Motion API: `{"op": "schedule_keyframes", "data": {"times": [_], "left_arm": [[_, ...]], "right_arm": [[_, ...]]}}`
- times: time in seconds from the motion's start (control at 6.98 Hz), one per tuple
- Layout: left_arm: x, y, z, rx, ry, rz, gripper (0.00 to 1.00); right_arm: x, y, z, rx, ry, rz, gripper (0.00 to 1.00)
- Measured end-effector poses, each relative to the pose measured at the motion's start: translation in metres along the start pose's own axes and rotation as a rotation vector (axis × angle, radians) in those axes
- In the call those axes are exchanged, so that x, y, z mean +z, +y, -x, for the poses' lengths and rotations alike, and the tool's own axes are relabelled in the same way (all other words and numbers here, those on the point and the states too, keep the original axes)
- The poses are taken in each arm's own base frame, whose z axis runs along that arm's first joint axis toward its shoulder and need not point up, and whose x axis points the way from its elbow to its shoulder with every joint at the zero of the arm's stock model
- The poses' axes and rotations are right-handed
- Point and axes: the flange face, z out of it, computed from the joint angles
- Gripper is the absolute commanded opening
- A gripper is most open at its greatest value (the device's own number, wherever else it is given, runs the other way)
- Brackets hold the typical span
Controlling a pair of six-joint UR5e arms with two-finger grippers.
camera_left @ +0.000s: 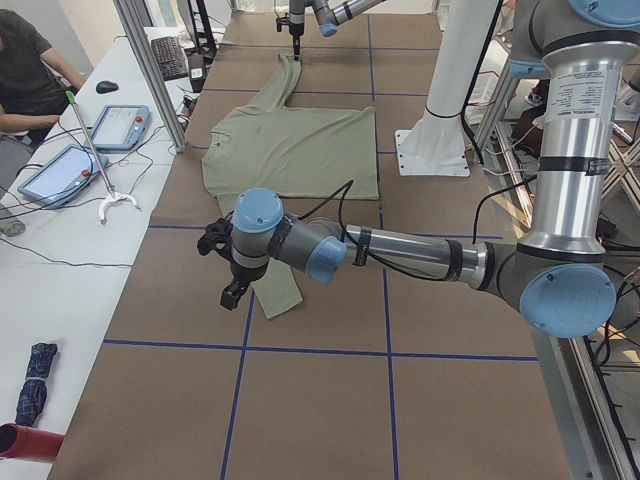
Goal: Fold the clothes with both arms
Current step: 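Grasp the sleeve cuff with the right gripper and lift it, then carry the sleeve across the shirt body with the right gripper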
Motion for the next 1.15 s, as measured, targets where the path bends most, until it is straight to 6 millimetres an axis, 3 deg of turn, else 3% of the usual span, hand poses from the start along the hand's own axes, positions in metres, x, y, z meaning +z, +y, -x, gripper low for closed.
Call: {"op": "schedule_keyframes", "data": {"times": [0.43,0.57,0.72,0.86,1.0,1.15], "left_arm": [[0.001,-0.001,0.0,0.0,0.0,0.0,1.0],[0.0,-0.003,0.0,0.002,0.0,-0.001,1.0],[0.0,-0.005,0.0,0.004,0.0,-0.003,1.0],[-0.001,-0.007,-0.001,0.006,0.0,-0.005,1.0],[-0.001,-0.008,-0.001,0.006,0.0,-0.006,1.0],[-0.002,-0.008,-0.001,0.005,0.0,-0.007,1.0]], "right_arm": [[-0.045,-0.016,0.032,0.033,-0.121,-0.029,0.0],[-0.068,-0.021,0.056,0.071,-0.172,-0.038,0.0],[-0.096,-0.027,0.092,0.11,-0.215,-0.035,0.0],[-0.124,-0.04,0.147,0.145,-0.247,-0.017,0.0],[-0.141,-0.06,0.222,0.178,-0.268,0.007,0.0],[-0.143,-0.078,0.311,0.218,-0.272,0.018,0.0]]}}
